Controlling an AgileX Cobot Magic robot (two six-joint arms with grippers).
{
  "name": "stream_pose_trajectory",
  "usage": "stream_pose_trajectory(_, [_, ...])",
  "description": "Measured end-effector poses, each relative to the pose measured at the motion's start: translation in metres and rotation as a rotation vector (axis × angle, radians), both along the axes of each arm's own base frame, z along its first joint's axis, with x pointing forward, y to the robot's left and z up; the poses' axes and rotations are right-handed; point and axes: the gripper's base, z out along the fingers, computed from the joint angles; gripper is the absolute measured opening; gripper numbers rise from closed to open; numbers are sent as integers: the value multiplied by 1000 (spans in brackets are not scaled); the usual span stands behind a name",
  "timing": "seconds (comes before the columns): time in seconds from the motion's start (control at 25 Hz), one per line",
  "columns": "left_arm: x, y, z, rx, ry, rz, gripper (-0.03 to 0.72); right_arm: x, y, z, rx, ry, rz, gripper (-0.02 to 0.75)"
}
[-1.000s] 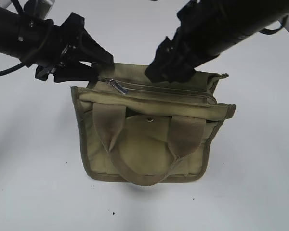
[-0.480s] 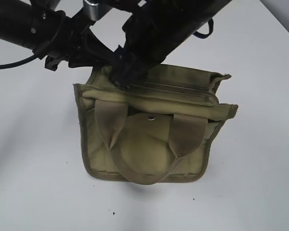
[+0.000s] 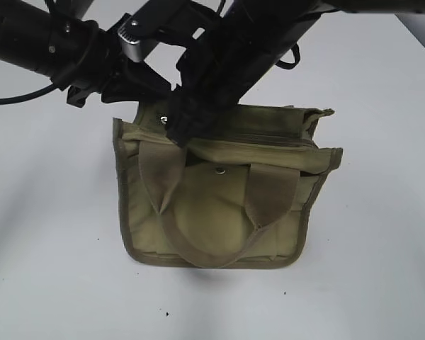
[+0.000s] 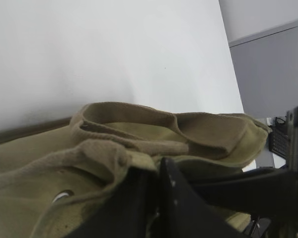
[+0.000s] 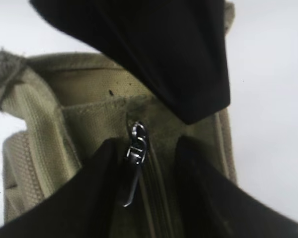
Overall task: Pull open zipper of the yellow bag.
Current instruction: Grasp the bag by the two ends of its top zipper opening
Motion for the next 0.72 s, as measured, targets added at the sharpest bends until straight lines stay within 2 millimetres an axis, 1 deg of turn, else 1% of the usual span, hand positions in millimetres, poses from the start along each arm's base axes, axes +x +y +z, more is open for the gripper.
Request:
stream_pose_trajectory(0.2, [0,0,0,-1,2,-2,25,-2,-2,-4,-34,39,4,28])
stream_pose_trajectory(0.24, [0,0,0,-2,3,-4,25,-3,-2,-4,-40,47,6,8])
stream_pose_trajectory(0.36, [-1,-1,0,-5,7,-9,25,-5,-4,-4,-58,63,11,2])
stream_pose_trajectory(0.44, [-1,-2,1,-10,9,-7,25,-8,-8,2,-68,78,5,2])
stream_pose_trajectory(0.52, [-1,-2,2,-23,13,-4,25,-11,-18,12,-72,102,-23,2])
stream_pose_trajectory(0.64, [-1,-3,4,-38,17,-5,25,-11,-46,30,-79,156,-102,2])
stream_pose_trajectory(0.72, [-2,-3,5,-43,16,-5,25,-13,-69,43,-94,208,-159,2])
